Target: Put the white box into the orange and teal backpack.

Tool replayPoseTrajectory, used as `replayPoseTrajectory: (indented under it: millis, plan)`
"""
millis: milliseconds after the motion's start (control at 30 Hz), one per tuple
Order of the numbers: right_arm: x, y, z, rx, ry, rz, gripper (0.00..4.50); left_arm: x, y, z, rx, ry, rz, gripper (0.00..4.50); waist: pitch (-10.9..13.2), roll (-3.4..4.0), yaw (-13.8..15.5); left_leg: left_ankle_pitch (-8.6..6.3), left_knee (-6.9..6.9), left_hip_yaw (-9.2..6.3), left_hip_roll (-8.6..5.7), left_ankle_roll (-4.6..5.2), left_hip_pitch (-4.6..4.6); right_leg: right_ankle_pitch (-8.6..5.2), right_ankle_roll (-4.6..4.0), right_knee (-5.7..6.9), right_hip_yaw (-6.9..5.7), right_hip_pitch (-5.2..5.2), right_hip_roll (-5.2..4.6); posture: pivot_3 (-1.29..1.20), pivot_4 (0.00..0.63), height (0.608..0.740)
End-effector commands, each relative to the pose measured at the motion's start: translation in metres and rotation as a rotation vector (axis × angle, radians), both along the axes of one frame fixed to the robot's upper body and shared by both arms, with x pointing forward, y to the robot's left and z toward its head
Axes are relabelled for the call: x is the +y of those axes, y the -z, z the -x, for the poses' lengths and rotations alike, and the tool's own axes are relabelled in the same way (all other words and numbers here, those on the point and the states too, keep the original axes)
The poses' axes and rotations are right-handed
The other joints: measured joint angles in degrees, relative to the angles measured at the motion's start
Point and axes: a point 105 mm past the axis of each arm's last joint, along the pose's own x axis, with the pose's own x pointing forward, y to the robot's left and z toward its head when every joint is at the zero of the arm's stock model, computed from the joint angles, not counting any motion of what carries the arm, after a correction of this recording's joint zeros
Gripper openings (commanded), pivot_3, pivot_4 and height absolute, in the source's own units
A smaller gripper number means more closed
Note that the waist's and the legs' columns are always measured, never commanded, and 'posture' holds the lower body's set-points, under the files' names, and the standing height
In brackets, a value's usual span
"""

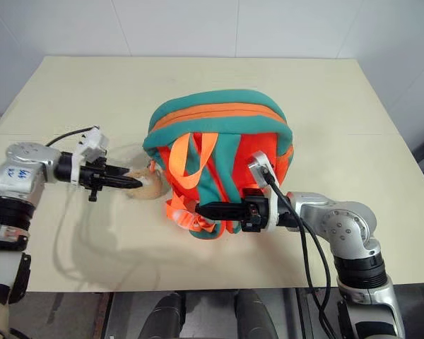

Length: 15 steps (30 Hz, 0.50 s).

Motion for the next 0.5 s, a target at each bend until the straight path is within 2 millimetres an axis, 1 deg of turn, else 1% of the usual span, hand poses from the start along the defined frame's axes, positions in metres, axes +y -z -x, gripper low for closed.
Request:
replayPoseTrajectory:
  millis: [33,233,267,300,333,400,500]
  plan:
    - [0.0,-0.011,0.004,-0.074,0.016,-0.034,0.05,-0.009,-0.011,0.002,-0.086,0.018,0.045,0.56,0.0,-0.01,0.17,0.0,0.01,0.0,0.0,0.0,0.0,0.0,0.0,0.01,0.0,0.0,0.0,0.0,0.15,0.74]
    - [-0.002,-0.015,0.001,-0.156,0.055,-0.014,0.05,-0.023,-0.043,0.004,-0.229,0.047,0.096,0.56,0.0,-0.01,0.11,0.0,0.07,0.0,-0.02,0.0,-0.01,0.02,0.03,0.01,0.0,0.03,-0.01,0.0,0.15,0.74]
    - [-0.002,-0.018,-0.001,-0.188,0.076,-0.013,0.4,-0.025,-0.048,0.004,-0.23,0.041,0.111,0.55,0.0,-0.01,0.1,0.0,0.07,0.0,-0.02,0.0,0.0,0.02,0.03,0.01,0.0,0.03,0.0,0.0,0.15,0.74]
    - [-0.001,-0.02,-0.003,-0.215,0.088,-0.007,0.77,-0.027,-0.053,0.003,-0.264,0.037,0.118,0.89,0.0,-0.01,0.16,0.0,0.05,0.0,-0.02,0.0,-0.01,0.02,0.03,0.01,0.0,0.02,0.0,0.0,0.15,0.74]
    - [-0.001,-0.022,-0.003,-0.242,0.093,-0.007,1.0,-0.028,-0.056,0.003,-0.287,0.03,0.122,1.25,0.0,-0.01,0.19,0.0,0.05,-0.01,-0.02,0.0,-0.01,0.02,0.03,0.01,-0.01,0.01,0.0,0.0,0.15,0.74]
    - [-0.002,-0.026,-0.005,-0.292,0.116,-0.001,1.63,-0.029,-0.058,0.007,-0.307,0.042,0.117,1.8,0.0,-0.01,0.22,0.0,0.05,-0.01,-0.02,0.0,-0.03,0.01,0.03,0.0,-0.01,0.01,0.0,0.0,0.15,0.74]
    - [-0.007,-0.031,-0.007,-0.367,0.147,0.024,2.71,-0.026,-0.06,0.016,-0.314,0.06,0.119,2.87,0.0,-0.01,0.23,0.0,0.05,-0.01,-0.04,-0.01,-0.04,0.02,0.03,-0.03,-0.01,0.01,-0.02,0.0,0.15,0.74]
